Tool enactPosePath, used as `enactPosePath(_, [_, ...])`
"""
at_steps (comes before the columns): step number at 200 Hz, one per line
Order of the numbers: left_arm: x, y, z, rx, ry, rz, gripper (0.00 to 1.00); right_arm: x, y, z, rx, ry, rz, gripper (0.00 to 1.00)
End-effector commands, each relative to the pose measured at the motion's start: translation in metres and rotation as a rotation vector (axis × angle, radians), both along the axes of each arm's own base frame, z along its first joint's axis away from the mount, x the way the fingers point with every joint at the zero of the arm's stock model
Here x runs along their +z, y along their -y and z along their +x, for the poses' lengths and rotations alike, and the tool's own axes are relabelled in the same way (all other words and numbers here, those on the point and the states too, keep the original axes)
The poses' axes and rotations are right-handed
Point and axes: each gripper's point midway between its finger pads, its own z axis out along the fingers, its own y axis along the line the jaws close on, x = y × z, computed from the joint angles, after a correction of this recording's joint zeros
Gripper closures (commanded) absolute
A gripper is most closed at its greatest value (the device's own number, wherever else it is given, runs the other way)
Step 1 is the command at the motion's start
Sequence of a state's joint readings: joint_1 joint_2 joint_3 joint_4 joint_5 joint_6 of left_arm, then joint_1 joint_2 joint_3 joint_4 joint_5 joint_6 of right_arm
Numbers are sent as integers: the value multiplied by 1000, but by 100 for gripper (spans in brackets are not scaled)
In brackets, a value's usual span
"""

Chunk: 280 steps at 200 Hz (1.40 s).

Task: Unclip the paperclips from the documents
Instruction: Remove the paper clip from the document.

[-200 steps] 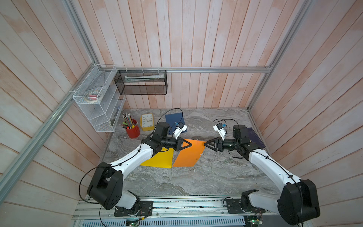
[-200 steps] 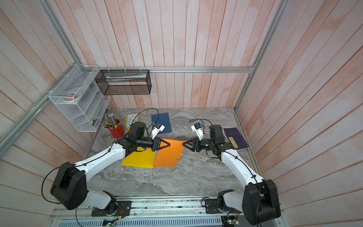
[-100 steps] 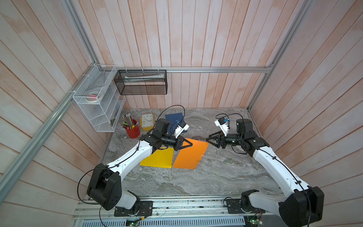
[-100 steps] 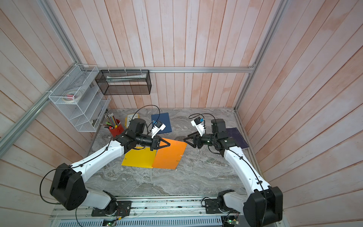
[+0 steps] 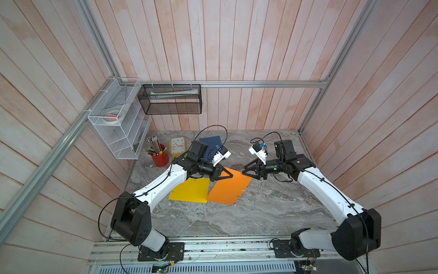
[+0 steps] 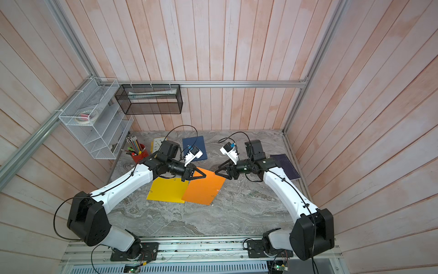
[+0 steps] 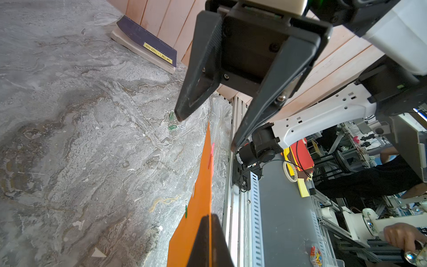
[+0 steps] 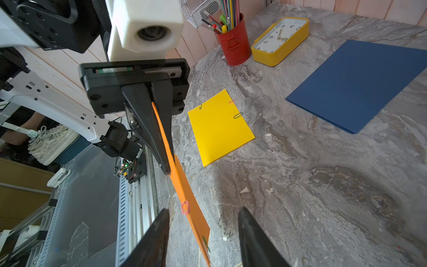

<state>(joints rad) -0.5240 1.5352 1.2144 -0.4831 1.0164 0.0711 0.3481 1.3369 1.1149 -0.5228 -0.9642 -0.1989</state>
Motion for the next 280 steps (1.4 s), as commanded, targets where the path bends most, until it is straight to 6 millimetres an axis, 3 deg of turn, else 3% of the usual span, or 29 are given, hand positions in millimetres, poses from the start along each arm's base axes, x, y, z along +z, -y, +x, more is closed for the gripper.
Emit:
enactPosePath(1, [0, 1, 0, -24, 12, 0, 100, 0, -6, -7, 54, -12, 16, 52])
enactPosePath(56, [-3, 2, -2, -32, -3, 0, 100, -8, -18, -17, 110, -44, 33, 59])
enactPosePath(198, [1, 2, -6, -40, -6, -13, 100, -8, -18, -24, 129, -62, 52, 86])
enactPosePath(280, [-4, 2, -7, -40, -8, 3, 100, -8, -18, -26, 132, -71, 59, 91])
